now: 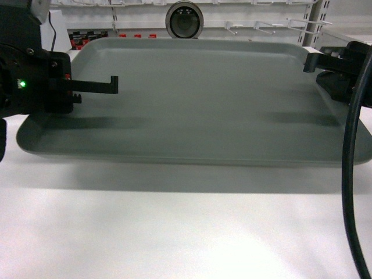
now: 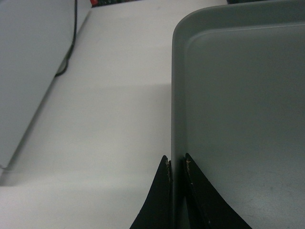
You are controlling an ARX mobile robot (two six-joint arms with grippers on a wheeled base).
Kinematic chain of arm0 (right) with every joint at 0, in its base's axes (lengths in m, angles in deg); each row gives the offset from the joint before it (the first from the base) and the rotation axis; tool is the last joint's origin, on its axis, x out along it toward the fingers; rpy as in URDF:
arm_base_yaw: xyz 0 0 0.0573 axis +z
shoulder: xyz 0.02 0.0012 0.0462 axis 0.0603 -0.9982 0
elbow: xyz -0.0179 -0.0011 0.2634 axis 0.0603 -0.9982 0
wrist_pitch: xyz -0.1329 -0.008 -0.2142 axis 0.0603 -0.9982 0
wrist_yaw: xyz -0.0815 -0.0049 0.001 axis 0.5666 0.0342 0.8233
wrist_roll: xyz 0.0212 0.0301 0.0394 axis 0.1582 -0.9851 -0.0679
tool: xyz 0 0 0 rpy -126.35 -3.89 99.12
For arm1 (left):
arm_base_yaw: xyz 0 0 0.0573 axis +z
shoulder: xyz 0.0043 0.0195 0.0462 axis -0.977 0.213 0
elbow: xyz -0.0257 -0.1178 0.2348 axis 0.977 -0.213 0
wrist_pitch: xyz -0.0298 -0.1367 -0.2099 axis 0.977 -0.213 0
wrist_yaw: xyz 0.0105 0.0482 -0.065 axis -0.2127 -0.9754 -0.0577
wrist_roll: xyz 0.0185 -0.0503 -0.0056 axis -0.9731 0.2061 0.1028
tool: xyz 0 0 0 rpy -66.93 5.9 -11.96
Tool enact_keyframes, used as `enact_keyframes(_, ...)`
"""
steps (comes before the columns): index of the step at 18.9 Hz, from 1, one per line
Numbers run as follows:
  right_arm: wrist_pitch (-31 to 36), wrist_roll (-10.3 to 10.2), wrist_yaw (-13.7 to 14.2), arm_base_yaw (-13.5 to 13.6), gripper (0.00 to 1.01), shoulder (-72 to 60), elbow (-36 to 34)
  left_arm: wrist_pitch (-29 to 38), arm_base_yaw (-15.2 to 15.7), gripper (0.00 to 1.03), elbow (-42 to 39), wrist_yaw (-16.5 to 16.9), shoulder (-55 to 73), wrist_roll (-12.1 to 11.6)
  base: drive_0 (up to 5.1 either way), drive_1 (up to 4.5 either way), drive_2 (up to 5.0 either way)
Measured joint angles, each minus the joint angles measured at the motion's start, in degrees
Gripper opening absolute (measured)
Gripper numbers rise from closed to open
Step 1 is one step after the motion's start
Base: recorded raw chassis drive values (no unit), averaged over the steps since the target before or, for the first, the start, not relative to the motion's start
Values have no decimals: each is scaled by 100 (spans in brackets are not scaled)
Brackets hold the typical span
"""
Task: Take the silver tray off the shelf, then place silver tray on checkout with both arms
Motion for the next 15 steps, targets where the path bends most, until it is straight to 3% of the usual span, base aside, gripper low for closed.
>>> enact_keyframes(3, -660, 321, -46, -155, 2, -750, 1097, -203, 153, 3, 815, 219, 782, 42, 0, 0, 0)
enact_keyframes(7, -1073, 577, -11, -212, 2, -1248, 1856, -382, 243, 3, 1384, 337, 1270, 52, 0, 0, 0)
enact_keyframes(10, -1742, 682, 11, -234, 2, -1714, 2645, -732, 321, 3, 1886, 435, 1705, 68, 0, 0, 0)
enact_keyframes(15, -2269, 868, 109, -219, 2, -2153, 3300, -1099, 378, 3, 2251, 470, 1989, 214, 0, 0, 0)
